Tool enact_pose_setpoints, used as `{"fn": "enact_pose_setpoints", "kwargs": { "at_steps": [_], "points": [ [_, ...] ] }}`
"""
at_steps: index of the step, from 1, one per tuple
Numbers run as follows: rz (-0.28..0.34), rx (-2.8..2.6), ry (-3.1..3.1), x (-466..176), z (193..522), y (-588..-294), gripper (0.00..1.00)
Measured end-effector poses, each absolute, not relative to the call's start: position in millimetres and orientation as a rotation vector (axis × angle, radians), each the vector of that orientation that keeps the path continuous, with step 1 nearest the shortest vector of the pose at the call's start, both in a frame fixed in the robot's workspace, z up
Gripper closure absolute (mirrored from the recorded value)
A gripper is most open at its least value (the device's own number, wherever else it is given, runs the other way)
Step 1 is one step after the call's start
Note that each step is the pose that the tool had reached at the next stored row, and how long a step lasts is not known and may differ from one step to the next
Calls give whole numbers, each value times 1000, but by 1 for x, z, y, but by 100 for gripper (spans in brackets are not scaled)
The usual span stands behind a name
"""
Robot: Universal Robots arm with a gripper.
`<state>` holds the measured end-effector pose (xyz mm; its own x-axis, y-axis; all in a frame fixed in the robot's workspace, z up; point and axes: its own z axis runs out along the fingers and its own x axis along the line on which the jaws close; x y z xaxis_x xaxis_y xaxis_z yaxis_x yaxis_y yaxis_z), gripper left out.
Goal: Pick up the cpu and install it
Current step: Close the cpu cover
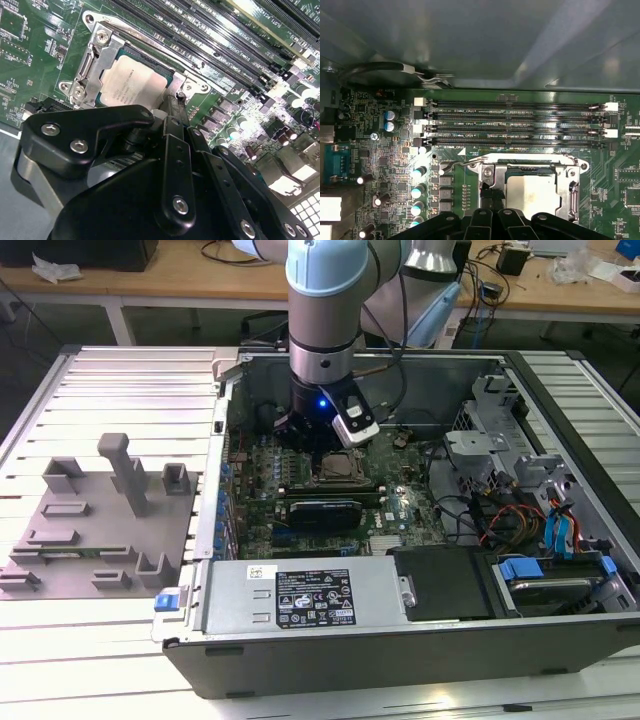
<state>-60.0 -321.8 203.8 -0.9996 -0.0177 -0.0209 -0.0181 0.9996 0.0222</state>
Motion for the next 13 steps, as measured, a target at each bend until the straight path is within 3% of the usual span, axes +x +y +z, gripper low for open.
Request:
{"fn": "enact_pose_setpoints", "kwargs": {
  "at_steps": [13],
  "points": [
    [35,-28,3121,-60,210,-322,89]
  ]
}}
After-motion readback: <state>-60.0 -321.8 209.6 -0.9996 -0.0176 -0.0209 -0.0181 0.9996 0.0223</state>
